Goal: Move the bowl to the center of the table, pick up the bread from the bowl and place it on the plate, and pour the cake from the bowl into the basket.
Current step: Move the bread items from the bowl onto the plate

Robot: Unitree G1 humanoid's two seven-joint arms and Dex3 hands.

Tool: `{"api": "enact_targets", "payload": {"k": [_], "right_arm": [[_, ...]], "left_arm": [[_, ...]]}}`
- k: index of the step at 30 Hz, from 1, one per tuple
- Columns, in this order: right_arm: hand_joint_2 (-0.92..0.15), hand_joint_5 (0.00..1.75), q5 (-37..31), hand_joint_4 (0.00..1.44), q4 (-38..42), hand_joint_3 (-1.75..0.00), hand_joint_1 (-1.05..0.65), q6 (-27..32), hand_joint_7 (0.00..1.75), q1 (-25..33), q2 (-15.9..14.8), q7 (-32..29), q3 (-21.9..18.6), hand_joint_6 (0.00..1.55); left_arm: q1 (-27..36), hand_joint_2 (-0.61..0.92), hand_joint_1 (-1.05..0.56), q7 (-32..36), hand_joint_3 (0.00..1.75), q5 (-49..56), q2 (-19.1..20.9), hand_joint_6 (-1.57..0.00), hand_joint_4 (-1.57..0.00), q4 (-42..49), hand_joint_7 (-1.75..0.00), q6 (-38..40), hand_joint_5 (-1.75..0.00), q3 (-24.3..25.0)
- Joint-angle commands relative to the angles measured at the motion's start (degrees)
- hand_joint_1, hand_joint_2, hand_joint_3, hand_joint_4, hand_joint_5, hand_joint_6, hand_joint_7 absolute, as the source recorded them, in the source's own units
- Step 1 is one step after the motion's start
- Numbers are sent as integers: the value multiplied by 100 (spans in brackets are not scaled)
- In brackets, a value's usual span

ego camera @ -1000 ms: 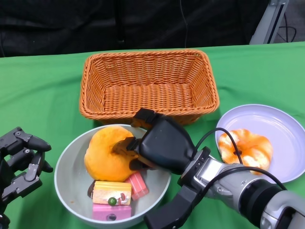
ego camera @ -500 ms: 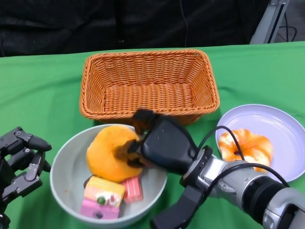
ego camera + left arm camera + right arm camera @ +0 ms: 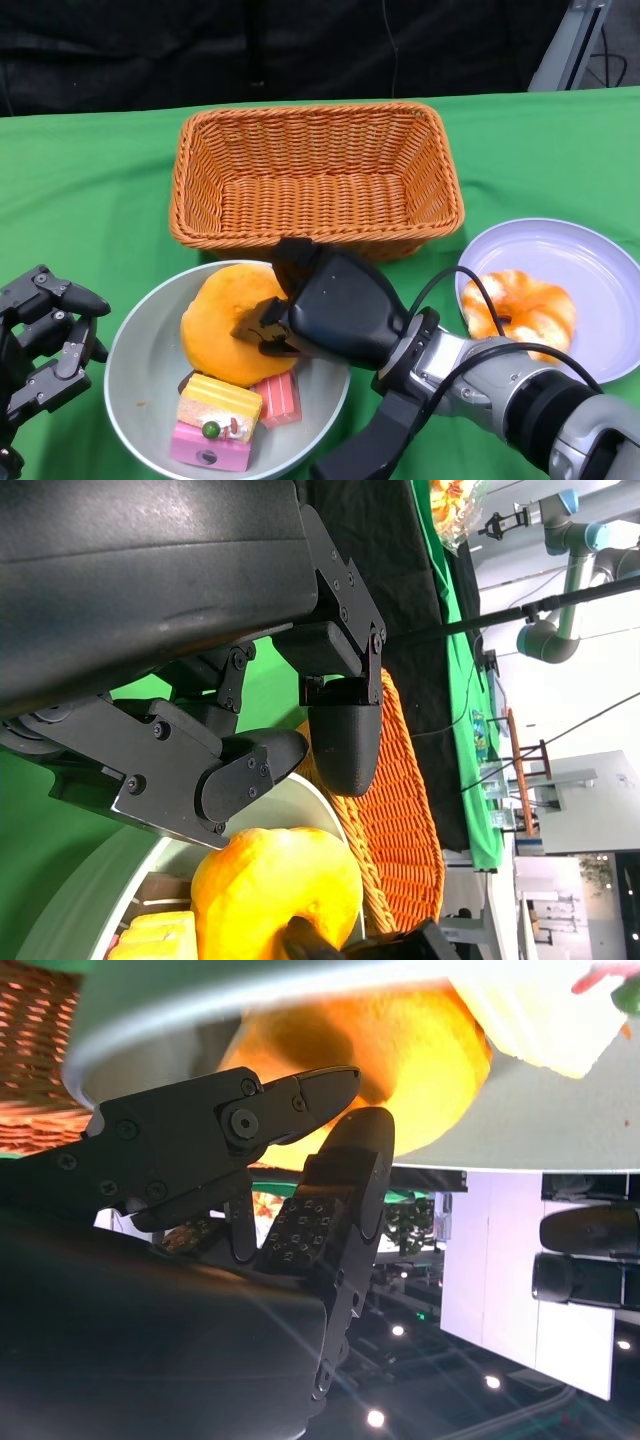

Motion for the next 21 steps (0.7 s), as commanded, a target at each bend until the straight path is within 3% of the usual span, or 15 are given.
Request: {"api": "enact_targets", "payload": {"k": [1, 3, 4, 6, 9, 13, 16, 17, 19, 21], "right_arm": [[-92, 81, 81, 66, -152, -1, -43, -97, 0, 105, -59, 50, -65, 89], [-92, 68, 69, 70, -263, -1, -42, -80, 0, 144, -68, 83, -83, 86], [-91, 57, 57, 66, -340, 0, -45, -57, 0, 167, -76, 108, -91, 77], [-91, 48, 44, 65, -443, 0, -46, -26, 0, 202, -92, 151, -105, 73], [-91, 44, 93, 65, -643, 0, -47, -71, 0, 233, -113, 219, -156, 72], [-92, 39, 142, 59, -1072, -3, -47, -139, 1, 302, -146, 302, -236, 67], [-92, 38, 148, 59, -1195, -4, -47, -138, 1, 356, -169, 441, -260, 67], [-92, 37, 163, 57, -1254, -4, -48, -133, 1, 388, -175, 551, -263, 67], [-92, 35, 177, 55, -1383, -5, -48, -109, 0, 458, -189, 743, -276, 65], [-92, 32, 167, 55, -1499, -5, -49, -75, 0, 521, -205, 867, -299, 64]], "left_arm": [[-37, 67, -10, -5, 84, -38, 55, -71, -67, 57, -128, -56, -163, 25], [-32, 68, -10, -8, 82, -58, 53, -71, -67, 41, -128, -23, -164, 25], [-26, 76, -16, -10, 60, -70, 52, -72, -65, 25, -123, 3, -165, 24], [-20, 87, -18, -11, 34, -84, 51, -73, -64, 9, -119, 29, -166, 22], [-18, 91, -19, -88, 27, -148, 61, -73, -64, 2, -118, 45, -166, 18], [-54, 92, -38, -329, 17, -269, 96, -70, -57, 107, -146, -82, -174, 33], [-87, 92, -40, -446, 17, -307, 109, -69, -57, 194, -149, -188, -175, 49], [-108, 92, -41, -520, 21, -344, 116, -72, -64, 250, -125, -244, -160, 58], [-144, 92, -44, -665, 22, -419, 123, -77, -68, 349, -98, -363, -146, 74], [-161, 92, -47, -711, 19, -432, 126, -81, -67, 406, -83, -433, -139, 85]]}}
